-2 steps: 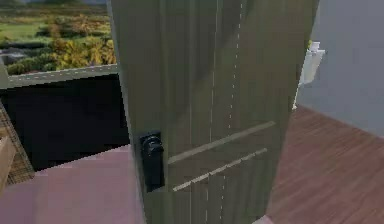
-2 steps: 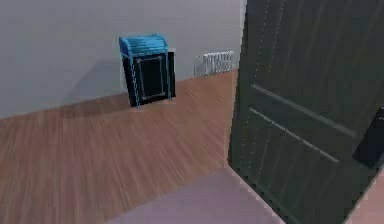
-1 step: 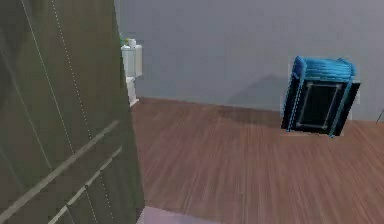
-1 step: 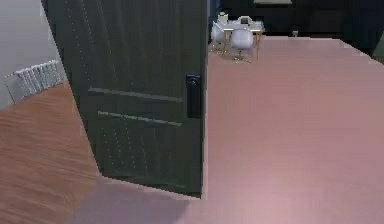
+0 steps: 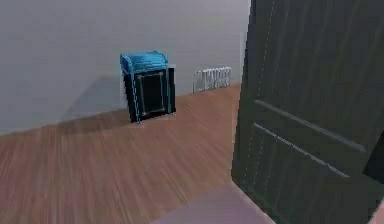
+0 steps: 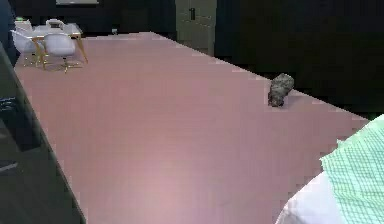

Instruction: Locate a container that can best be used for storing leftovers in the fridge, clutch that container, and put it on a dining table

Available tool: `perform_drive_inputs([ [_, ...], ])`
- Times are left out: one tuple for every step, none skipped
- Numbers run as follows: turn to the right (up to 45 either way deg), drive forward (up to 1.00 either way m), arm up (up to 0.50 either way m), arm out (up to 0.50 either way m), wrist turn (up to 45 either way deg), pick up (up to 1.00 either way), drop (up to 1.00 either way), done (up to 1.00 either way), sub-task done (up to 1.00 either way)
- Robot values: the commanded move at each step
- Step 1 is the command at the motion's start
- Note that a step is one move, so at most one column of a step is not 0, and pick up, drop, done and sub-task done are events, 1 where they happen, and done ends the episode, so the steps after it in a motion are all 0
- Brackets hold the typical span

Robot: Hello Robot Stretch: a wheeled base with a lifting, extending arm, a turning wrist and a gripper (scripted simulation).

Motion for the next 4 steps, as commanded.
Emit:
perform_drive_inputs([
  [45.0,0.00,0.00,0.00,0.0,0.00,0.00,0.00,0.00],
  [39.0,0.00,0.00,0.00,0.0,0.00,0.00,0.00,0.00],
  [0.0,0.65,0.00,0.00,0.0,0.00,0.00,0.00,0.00],
  [-12.0,0.00,0.00,0.00,0.0,0.00,0.00,0.00,0.00],
])
